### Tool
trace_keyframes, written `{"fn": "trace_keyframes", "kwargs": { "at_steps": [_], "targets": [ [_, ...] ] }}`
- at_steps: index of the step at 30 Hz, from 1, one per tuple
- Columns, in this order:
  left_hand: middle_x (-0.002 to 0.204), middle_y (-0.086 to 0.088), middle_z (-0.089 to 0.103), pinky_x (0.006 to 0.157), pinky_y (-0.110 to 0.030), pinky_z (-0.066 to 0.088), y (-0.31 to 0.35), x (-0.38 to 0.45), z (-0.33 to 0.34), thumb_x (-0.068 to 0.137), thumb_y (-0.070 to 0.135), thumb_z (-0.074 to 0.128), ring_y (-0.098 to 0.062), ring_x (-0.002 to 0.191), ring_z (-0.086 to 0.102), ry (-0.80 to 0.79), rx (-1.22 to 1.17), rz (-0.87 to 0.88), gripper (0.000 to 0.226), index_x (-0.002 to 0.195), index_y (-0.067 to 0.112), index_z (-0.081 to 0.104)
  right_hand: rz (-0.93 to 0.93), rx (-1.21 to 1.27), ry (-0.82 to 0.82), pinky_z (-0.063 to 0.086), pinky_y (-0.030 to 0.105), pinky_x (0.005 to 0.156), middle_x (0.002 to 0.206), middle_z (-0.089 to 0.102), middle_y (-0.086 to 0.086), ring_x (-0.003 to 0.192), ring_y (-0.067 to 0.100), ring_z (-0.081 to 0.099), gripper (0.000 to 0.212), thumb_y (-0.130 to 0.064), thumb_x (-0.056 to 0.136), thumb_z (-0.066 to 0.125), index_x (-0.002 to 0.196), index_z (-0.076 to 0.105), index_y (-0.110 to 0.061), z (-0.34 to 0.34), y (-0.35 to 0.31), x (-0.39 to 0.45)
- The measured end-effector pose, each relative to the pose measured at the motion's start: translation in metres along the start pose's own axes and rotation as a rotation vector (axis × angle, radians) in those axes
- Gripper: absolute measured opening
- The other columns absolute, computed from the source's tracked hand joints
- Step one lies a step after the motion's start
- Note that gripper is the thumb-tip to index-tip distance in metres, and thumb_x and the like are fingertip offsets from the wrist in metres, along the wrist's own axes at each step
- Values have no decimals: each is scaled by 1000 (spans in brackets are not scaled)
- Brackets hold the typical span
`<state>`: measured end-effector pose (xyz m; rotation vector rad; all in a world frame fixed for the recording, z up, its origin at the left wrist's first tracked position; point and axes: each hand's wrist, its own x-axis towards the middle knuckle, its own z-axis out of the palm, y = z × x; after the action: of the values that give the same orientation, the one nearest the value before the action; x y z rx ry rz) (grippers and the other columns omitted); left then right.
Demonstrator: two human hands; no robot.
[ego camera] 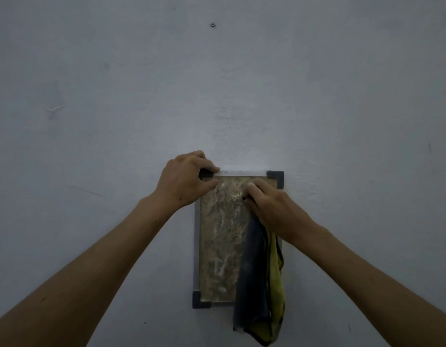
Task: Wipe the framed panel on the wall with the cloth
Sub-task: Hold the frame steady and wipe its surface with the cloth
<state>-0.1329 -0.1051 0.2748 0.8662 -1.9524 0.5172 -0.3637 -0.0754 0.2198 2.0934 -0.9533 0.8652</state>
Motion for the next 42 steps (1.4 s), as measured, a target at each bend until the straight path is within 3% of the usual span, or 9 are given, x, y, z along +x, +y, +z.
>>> {"fn": "trace_keyframes", "kwargs": {
  "at_steps": [5, 10, 15, 21, 27, 32, 38, 42],
  "targets": [
    [96, 6, 67, 80, -41, 57, 1, -1, 1, 85, 33, 77, -15, 87, 64, -5, -12, -1, 28, 112, 25, 77, 135, 18, 168, 54, 29, 74, 105, 56, 6, 85, 18, 58, 7, -8, 101, 53, 105, 58, -7, 5, -6, 4],
    [97, 8, 67, 80, -40, 57, -1, 0, 0, 85, 35, 76, -13, 87, 63, -13, 1, 6, 28, 112, 26, 77, 44, 5, 52, 54, 32, 74, 102, 58, 6, 85, 17, 58, 6, -5, 98, 57, 102, 58, -9, 10, -8, 3],
    [99, 7, 68, 81, -41, 57, -2, 1, 0, 85, 34, 77, -14, 88, 63, -12, -13, -1, 28, 111, 25, 77, 222, 31, 250, 51, 26, 69, 101, 56, 5, 82, 17, 57, 5, -10, 101, 53, 102, 58, -8, 11, -7, 18],
    [99, 8, 67, 81, -40, 56, -1, -1, 0, 85, 34, 77, -14, 90, 64, -8, -7, 1, 28, 112, 26, 77, 109, 7, 69, 56, 31, 71, 102, 56, 4, 82, 16, 57, 13, -3, 96, 58, 106, 56, -11, 28, -20, -5],
    [99, 8, 66, 81, -39, 57, 0, -2, 1, 85, 34, 77, -13, 89, 63, -3, -21, -2, 30, 113, 25, 76, 214, 68, 276, 55, 34, 72, 102, 57, 6, 83, 18, 58, 7, -10, 101, 53, 103, 59, -7, 13, -15, 26],
    [100, 7, 66, 81, -40, 57, 0, -4, 2, 85, 34, 76, -14, 90, 64, 5, -36, -3, 31, 114, 25, 76, 148, 70, 128, 56, 34, 76, 105, 58, 5, 86, 18, 58, 8, -10, 100, 54, 106, 59, -9, 27, -25, 5],
    [100, 7, 65, 80, -39, 57, 0, -5, 3, 84, 34, 77, -13, 89, 62, 16, -38, 0, 32, 115, 24, 75, 244, 83, 266, 56, 33, 72, 101, 58, 7, 80, 18, 59, 11, -12, 102, 51, 103, 59, -5, 12, -20, 29],
    [102, 7, 65, 80, -38, 58, 0, -7, 5, 85, 32, 76, -12, 90, 62, 16, -44, 7, 33, 117, 24, 74, 276, 101, 170, 55, 31, 75, 100, 60, 3, 83, 15, 59, 7, -15, 100, 56, 102, 61, -10, 25, -36, 9]
  ]
}}
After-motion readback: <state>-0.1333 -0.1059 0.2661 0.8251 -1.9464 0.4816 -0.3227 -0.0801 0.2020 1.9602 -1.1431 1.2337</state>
